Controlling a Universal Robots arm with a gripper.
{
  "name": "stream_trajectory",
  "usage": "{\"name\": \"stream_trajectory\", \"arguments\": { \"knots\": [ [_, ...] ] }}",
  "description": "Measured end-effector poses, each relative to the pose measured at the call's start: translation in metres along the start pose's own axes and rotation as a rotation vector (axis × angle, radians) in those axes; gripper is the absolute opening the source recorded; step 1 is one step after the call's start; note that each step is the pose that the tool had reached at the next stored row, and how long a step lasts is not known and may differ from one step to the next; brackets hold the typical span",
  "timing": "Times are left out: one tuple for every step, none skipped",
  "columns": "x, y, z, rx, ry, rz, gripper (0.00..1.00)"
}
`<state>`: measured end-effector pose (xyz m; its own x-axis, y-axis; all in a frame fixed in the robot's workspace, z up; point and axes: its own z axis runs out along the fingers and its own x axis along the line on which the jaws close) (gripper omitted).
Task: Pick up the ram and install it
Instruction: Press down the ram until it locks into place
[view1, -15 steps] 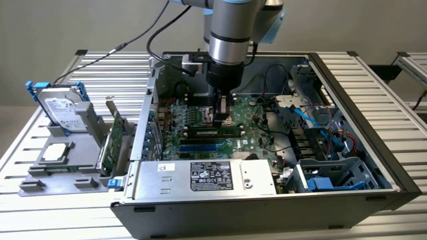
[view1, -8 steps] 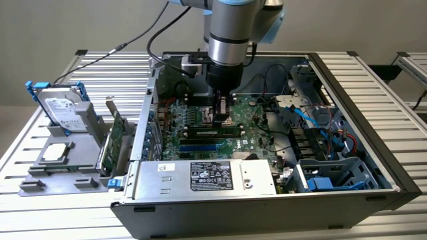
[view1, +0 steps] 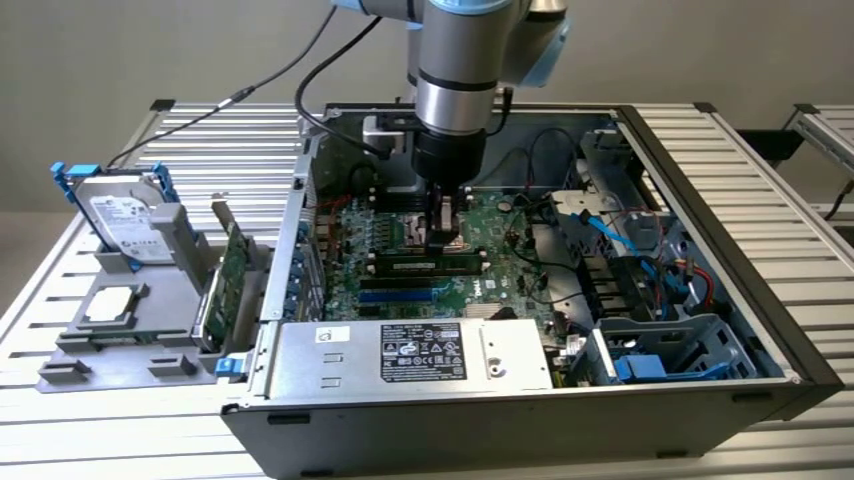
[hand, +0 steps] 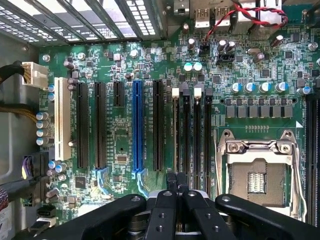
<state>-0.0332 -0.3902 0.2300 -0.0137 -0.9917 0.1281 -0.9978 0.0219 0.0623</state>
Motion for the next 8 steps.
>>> {"name": "stream_trajectory", "arguments": {
  "knots": [
    [-0.0001,0.0001,0.0009,0.001,0.0,-0.001,0.11],
    [-0.0002,0.0002,0.0017,0.002,0.0001,-0.001,0.11],
    [-0.0003,0.0003,0.0024,0.0028,0.0004,-0.002,0.11],
    [-0.0003,0.0005,0.0028,0.0032,0.0005,-0.002,0.11],
    [-0.0003,0.0008,0.0029,0.0034,0.0005,-0.002,0.11],
    [-0.0003,0.0008,0.0029,0.0034,0.0004,-0.002,0.11],
    [-0.0003,0.0009,0.003,0.0035,0.0002,-0.002,0.11],
    [-0.0004,0.0012,0.0031,0.0036,0.0001,-0.002,0.11]
  ]
}}
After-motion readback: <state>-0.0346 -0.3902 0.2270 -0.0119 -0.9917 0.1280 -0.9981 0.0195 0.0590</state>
